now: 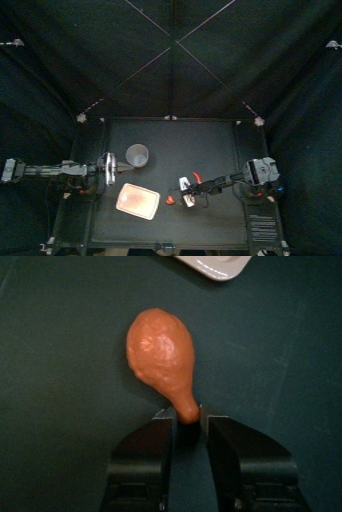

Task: Pick the drumstick then place it in the grey bowl
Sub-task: Place drumstick in the grey bowl

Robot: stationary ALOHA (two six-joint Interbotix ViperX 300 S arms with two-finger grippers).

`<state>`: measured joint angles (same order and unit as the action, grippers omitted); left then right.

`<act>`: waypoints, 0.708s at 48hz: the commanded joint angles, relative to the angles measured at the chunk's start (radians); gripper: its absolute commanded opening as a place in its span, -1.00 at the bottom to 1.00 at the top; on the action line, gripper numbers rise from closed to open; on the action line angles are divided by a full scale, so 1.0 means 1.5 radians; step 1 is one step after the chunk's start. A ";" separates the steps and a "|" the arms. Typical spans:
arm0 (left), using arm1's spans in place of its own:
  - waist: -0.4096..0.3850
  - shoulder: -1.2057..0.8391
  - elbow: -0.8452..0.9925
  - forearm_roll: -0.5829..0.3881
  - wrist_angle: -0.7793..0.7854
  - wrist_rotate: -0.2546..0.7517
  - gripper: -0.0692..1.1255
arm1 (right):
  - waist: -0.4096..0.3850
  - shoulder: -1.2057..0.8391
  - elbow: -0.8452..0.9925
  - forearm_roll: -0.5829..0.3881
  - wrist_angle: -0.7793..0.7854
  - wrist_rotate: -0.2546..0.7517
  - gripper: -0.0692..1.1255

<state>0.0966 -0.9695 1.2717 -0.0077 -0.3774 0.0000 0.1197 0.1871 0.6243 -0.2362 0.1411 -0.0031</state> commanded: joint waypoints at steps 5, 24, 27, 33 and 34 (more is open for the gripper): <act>0.001 -0.003 -0.004 -0.009 -0.006 0.000 -0.82 | 0.003 -0.004 -0.024 0.010 -0.004 0.006 -0.01; 0.010 -0.003 -0.008 -0.009 -0.006 0.003 -0.82 | -0.051 -0.048 -0.124 0.004 -0.024 0.008 -0.01; 0.013 -0.003 -0.008 -0.009 -0.007 0.003 -0.82 | -0.082 -0.048 -0.152 0.004 -0.031 0.007 -0.01; 0.018 -0.003 -0.009 -0.009 -0.007 0.004 -0.82 | -0.146 -0.035 -0.217 -0.001 -0.048 0.001 -0.01; 0.018 -0.003 -0.010 -0.008 -0.007 0.004 -0.82 | -0.162 -0.027 -0.233 -0.004 -0.048 0.000 -0.01</act>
<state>0.1181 -0.9756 1.2793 -0.0215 -0.3774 0.0046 -0.0598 0.1611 0.3574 -0.2332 0.0874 0.0046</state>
